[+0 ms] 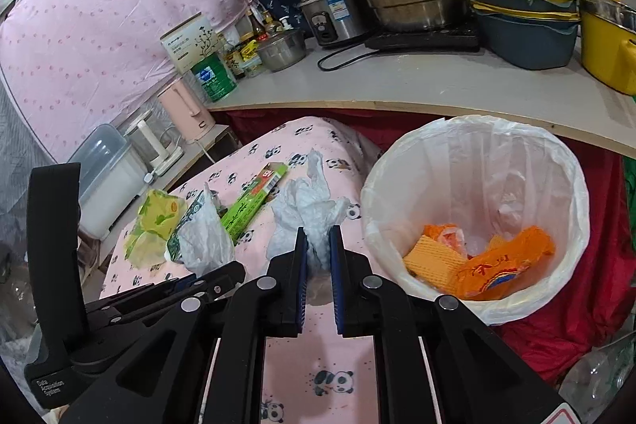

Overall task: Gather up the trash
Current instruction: 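Carry both tissues over the bin and open both tools to drop them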

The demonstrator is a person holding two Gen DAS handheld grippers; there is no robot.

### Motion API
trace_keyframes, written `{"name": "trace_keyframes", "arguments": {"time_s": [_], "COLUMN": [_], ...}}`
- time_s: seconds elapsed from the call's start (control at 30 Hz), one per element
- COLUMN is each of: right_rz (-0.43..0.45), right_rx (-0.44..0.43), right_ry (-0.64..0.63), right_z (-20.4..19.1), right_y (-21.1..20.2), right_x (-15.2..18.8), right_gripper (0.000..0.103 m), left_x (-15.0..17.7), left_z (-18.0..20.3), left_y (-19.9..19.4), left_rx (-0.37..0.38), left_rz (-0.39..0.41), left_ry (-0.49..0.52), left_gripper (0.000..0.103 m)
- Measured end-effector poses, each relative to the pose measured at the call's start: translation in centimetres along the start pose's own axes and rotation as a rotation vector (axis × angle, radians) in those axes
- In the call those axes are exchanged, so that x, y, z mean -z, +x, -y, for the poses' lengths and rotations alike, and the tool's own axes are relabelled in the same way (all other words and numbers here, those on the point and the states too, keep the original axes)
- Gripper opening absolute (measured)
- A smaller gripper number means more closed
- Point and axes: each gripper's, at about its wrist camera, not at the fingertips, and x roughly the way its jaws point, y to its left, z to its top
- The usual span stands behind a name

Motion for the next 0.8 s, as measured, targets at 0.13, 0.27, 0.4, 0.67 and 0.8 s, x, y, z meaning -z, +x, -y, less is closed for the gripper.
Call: {"name": "trace_keyframes", "arguments": {"time_s": [0.13,0.27,0.4,0.67,0.8], "right_rz": [0.034,0.063,0.089,0.111,0.114], "right_rx": [0.038,0.079,0.119,0.179,0.196], "right_ry": [0.039,0.078,0.118,0.167,0.182], "right_z": [2.8,5.5,8.3,11.8,13.0], "right_y": [-1.6,-3.0,-4.0,-4.7,-4.5], "right_x": [-0.6,-1.1,-1.5,-2.0,-2.1], "right_gripper": [0.010,0.010,0.010,0.010,0.010], "left_x": [-0.5,-1.0,-1.4,-2.0,-2.2], "left_z": [3.2,6.6,9.9,14.1,15.1], "left_y": [0.3,0.9,1.6,3.6,4.6], "left_rx": [0.025,0.073,0.107,0.154,0.169], "left_rz": [0.002,-0.004,0.002,-0.014,-0.028], "left_ry": [0.053,0.103,0.159,0.231,0.250], "left_gripper": [0.014,0.014,0.014,0.014,0.016]}}
